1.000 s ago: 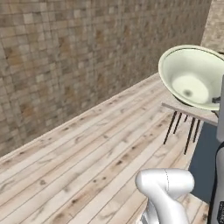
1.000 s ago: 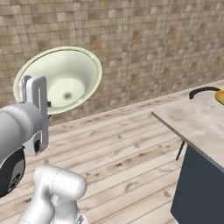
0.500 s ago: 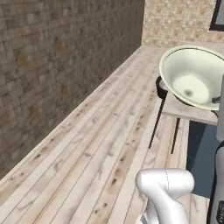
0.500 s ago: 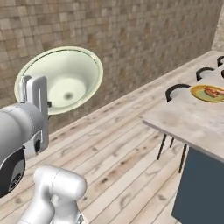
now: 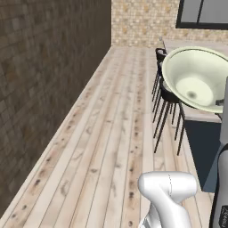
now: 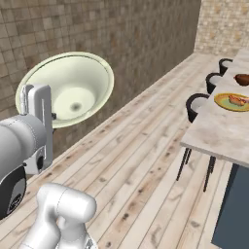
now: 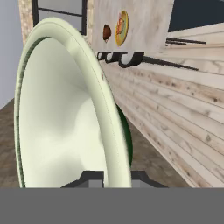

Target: Take the smaller bowl and place it next to the appetizer plate on the dining counter , and place the larger bowl next to the plate with cooked food.

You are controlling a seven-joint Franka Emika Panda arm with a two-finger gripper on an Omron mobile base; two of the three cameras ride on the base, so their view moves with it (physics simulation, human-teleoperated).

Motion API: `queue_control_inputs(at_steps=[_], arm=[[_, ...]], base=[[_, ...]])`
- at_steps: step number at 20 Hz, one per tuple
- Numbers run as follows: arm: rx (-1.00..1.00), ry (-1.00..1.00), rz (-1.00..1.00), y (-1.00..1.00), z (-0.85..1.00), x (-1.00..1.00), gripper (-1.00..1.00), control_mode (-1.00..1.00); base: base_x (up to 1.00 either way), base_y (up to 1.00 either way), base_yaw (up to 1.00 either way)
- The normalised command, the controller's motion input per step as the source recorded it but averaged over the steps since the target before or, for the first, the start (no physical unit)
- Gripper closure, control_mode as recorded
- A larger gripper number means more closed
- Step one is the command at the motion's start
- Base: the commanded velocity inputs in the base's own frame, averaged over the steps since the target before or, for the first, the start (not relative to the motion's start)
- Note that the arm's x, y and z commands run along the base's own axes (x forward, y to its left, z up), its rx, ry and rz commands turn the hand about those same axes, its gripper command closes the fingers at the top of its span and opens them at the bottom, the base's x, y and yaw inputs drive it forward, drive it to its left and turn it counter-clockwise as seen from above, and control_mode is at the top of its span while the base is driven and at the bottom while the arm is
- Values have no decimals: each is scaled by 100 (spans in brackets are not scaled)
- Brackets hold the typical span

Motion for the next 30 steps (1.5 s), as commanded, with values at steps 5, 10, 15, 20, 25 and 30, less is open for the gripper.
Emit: queue_control_inputs(at_steps=[5,10,15,20,25,30], arm=[[0,0,0,0,0,0,100,100],[0,0,0,0,0,0,100,100],[0,0,0,0,0,0,100,100],[0,0,0,0,0,0,100,100],[0,0,0,0,0,0,100,100],[0,0,0,0,0,0,100,100]], base=[[77,100,-48],[82,100,-49],[80,100,-48],[88,100,-48],[94,97,-59],[64,78,-72]])
